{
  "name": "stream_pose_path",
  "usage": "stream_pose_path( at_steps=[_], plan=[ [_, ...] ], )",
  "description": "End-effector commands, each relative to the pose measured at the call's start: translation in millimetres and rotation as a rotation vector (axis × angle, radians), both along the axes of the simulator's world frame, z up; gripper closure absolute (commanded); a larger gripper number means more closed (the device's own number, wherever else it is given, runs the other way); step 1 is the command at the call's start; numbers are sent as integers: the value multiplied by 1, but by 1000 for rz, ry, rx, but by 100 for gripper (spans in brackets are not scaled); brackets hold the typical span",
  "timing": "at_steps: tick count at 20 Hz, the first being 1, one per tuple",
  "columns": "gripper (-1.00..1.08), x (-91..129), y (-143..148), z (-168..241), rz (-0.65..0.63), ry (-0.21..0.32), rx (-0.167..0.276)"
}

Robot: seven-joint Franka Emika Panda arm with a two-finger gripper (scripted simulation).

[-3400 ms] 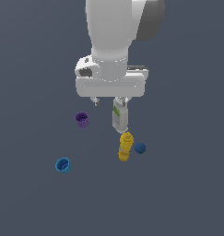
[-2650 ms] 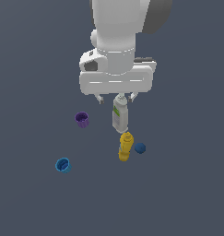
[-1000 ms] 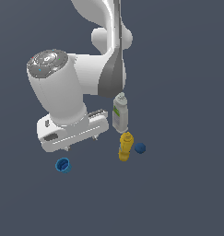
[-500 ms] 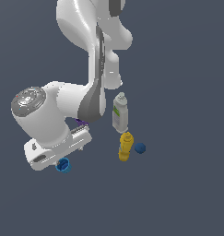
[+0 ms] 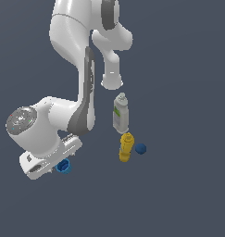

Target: Pick up a designated object from a clutter of objects.

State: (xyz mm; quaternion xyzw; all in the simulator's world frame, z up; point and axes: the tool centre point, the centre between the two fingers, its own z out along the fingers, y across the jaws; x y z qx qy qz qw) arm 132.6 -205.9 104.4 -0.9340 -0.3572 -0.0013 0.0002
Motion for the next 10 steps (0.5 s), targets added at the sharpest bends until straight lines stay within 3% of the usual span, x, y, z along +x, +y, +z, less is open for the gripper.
stream_pose_path(
  at_steps=[1, 10],
  plan=[
    [-92, 1, -6, -7, 20, 1, -1],
    [-92, 0, -11, -15, 33, 3, -1]
  ],
)
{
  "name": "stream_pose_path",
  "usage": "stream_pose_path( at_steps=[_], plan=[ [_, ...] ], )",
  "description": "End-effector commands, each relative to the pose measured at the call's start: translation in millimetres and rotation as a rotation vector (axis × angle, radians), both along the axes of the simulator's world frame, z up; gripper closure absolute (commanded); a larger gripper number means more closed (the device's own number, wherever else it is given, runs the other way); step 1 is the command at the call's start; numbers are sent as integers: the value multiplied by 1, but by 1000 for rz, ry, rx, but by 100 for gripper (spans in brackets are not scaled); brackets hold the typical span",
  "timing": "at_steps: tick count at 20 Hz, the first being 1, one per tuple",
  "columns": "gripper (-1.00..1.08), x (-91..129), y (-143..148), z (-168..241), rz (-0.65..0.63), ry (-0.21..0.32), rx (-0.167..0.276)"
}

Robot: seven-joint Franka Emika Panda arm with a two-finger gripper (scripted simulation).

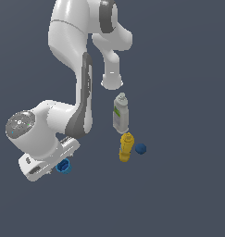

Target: Pick up a designated object from a clutter of objects.

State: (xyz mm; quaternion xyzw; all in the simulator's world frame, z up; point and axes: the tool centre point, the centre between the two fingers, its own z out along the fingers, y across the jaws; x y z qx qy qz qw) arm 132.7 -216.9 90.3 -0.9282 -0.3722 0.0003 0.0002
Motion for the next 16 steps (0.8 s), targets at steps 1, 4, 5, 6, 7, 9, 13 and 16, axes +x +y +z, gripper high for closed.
stream_pose_path(
  at_steps=[1, 4, 5, 6, 7, 9, 13, 16],
  plan=[
    [-92, 0, 0, -3, 0, 0, 0],
    [-92, 0, 0, -15, 1, 0, 0],
    [-92, 0, 0, -20, 2, 0, 0],
    [-92, -1, 0, -27, 2, 0, 0],
    [-92, -1, 0, -33, 3, 0, 0],
    [-92, -1, 0, -43, 3, -1, 0],
    [-92, 0, 0, -51, 4, -1, 0],
    [-92, 0, 0, -50, 4, -1, 0]
  ],
)
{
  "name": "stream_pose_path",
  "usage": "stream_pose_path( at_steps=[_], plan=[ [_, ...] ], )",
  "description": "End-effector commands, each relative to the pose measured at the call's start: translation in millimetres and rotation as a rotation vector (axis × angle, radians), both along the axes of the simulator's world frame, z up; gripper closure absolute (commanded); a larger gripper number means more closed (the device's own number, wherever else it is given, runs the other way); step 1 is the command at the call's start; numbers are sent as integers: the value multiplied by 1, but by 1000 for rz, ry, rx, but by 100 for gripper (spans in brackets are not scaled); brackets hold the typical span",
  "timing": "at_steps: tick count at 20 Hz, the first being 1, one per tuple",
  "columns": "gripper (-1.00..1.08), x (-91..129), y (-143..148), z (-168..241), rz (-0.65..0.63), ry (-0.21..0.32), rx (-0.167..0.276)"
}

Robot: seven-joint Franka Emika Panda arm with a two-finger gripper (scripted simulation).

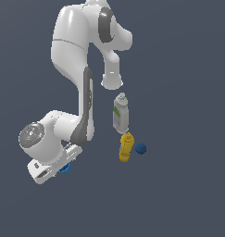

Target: Pick up a designated object from a clutter of objects.

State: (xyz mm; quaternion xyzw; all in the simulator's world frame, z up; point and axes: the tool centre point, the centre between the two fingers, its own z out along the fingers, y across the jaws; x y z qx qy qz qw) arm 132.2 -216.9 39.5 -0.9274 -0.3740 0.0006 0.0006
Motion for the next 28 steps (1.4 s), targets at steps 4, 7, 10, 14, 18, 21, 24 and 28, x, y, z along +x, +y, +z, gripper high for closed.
stream_pose_path(
  at_steps=[4, 7, 10, 14, 18, 21, 24, 28],
  plan=[
    [108, 1, 0, 1, 0, -2, -1],
    [108, 1, 0, 1, 0, -2, -1],
    [108, 1, 0, 1, 0, -2, -1],
    [108, 1, 0, 3, 0, -1, 0],
    [108, 0, 2, 15, 0, -1, 0],
    [108, -1, 4, 30, 0, -1, 0],
    [108, -2, 6, 51, 0, -1, 0],
    [108, -5, 11, 90, 0, -1, 0]
  ],
)
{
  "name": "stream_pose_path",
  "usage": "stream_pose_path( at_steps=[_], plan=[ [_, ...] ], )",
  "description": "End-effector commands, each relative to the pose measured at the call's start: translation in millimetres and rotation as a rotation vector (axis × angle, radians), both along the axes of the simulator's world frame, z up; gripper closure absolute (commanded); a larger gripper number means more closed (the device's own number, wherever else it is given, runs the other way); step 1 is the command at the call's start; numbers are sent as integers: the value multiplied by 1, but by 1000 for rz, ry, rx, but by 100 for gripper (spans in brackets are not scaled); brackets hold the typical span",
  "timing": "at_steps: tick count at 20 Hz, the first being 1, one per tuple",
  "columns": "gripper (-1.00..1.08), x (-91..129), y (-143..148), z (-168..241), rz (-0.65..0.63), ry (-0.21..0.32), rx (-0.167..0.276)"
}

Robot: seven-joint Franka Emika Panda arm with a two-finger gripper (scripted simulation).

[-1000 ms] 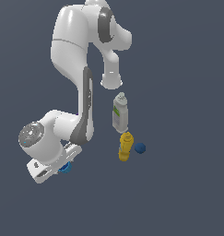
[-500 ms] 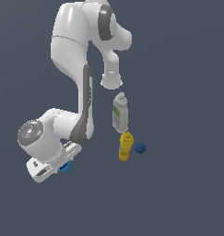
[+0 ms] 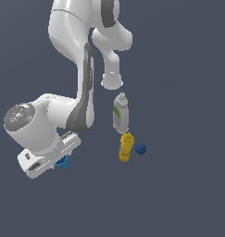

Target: Pick up a designated object from a clutter of objects.

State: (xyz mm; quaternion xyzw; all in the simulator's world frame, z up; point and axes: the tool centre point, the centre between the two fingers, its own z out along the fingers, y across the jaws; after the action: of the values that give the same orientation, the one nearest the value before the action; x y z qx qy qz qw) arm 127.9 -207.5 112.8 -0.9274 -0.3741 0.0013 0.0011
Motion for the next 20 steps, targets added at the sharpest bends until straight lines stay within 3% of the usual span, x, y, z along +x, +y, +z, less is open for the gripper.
stream_pose_path(
  at_steps=[1, 13, 20],
  plan=[
    [108, -1, 3, 27, 0, -3, -1],
    [108, -7, 19, 164, 0, -3, -1],
    [108, -7, 26, 224, 0, -3, -1]
  ],
)
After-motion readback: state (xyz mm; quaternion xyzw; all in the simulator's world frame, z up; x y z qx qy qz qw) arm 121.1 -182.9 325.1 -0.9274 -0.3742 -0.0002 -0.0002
